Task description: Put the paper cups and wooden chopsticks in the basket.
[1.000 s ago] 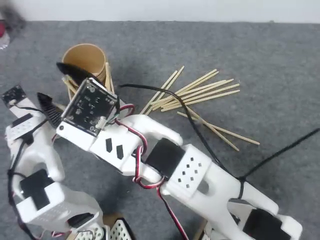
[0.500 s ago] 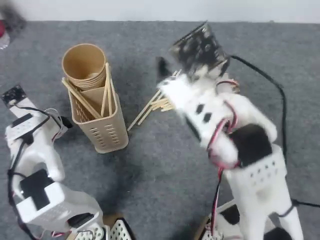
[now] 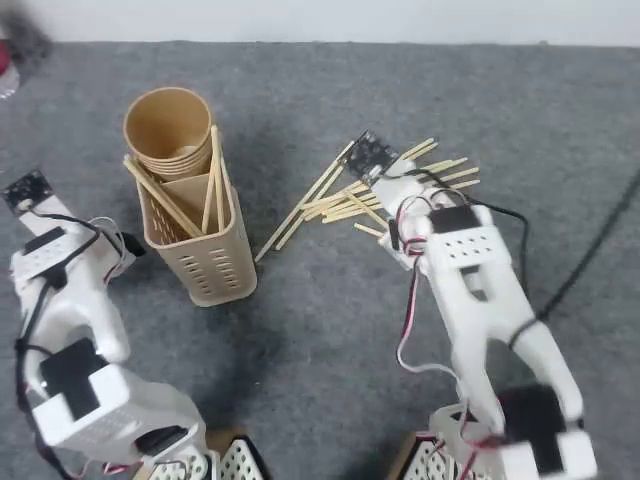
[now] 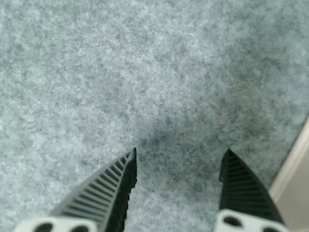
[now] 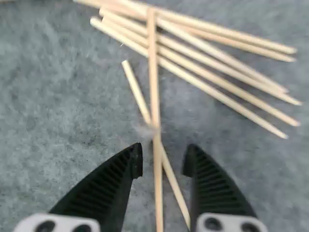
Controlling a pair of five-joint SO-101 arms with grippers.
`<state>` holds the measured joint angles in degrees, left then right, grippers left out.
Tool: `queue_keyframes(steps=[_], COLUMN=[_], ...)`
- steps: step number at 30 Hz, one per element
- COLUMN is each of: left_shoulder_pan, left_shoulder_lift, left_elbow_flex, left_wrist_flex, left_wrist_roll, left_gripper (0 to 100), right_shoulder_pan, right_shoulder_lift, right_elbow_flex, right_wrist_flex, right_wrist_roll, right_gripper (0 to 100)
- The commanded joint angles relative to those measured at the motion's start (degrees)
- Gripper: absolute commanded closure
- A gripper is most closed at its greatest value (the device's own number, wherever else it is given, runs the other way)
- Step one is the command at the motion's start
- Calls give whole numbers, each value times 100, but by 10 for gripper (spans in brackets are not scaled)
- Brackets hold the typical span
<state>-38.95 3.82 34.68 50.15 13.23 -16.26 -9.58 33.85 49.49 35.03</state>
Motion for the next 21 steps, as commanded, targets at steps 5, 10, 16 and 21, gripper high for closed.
queue_keyframes(steps=[5,10,16,21], left_shoulder_pan=[-26,-26,-26,-26], left_shoulder_lift=[-185,-185,-185,-185], left_elbow_flex=[-57,-57,-57,-57], left_wrist_flex=[35,35,35,35], left_wrist_roll=[-44,-44,-44,-44], left_gripper=[739,739,739,739], right_shoulder_pan=[-154,-163,-171,-110], right_shoulder_lift=[1051,1842,2378,2202], right_elbow_flex=[-1046,-1503,-1776,-1811], right_wrist_flex=[-84,-92,-92,-66], right_wrist_roll=[97,105,299,545], right_gripper=[862,863,995,991])
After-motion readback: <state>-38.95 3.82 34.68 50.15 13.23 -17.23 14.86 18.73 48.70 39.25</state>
